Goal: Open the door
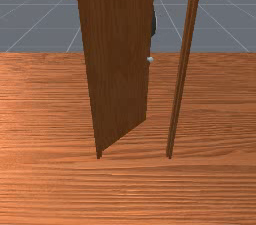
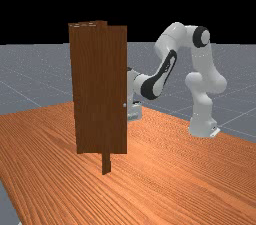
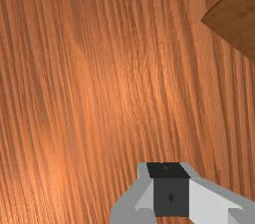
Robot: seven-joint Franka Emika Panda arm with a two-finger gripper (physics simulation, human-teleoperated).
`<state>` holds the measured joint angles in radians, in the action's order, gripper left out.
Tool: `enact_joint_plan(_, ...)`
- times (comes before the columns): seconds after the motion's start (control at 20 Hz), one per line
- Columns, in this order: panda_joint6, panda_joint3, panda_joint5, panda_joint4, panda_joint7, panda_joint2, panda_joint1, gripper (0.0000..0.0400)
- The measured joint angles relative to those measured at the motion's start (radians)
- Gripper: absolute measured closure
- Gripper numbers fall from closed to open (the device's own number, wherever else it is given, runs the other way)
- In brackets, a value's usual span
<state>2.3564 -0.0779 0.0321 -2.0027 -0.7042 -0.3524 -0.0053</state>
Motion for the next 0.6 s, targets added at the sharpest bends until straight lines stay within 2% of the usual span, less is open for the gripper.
enact_joint_plan(0.3,0.129,-0.004,0.044,-0.421,-0.100,0.296,-0.016,0.0400)
enact_joint_plan(0.55,0.129,-0.026,0.040,-0.413,-0.149,0.290,-0.042,0.0400)
enact_joint_plan(0.6,0.125,-0.027,0.014,-0.410,-0.158,0.288,-0.046,0.0400)
